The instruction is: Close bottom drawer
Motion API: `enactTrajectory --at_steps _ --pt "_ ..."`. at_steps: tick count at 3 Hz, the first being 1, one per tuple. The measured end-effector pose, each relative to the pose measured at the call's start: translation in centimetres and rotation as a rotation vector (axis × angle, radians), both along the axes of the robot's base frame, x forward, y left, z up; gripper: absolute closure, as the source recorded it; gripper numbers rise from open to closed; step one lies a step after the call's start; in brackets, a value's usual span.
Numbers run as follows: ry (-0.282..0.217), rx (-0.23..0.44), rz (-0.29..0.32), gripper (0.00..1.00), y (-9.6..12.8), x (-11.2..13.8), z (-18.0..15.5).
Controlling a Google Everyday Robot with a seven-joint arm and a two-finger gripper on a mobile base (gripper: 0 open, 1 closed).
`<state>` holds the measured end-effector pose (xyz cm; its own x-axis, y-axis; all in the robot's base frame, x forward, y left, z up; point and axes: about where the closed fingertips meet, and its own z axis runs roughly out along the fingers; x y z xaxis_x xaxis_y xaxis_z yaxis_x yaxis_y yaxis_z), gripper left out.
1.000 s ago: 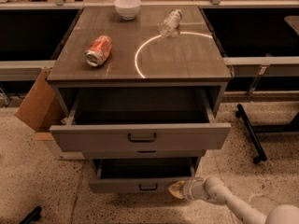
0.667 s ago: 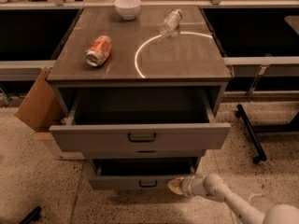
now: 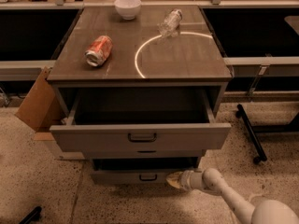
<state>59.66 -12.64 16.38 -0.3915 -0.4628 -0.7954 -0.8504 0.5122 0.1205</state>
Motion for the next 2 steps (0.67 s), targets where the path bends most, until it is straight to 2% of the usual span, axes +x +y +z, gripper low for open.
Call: enactTrajectory --at_steps 2 --pt "-0.001 0.026 -0.029 1.0 -0.7 2.7 -0.2"
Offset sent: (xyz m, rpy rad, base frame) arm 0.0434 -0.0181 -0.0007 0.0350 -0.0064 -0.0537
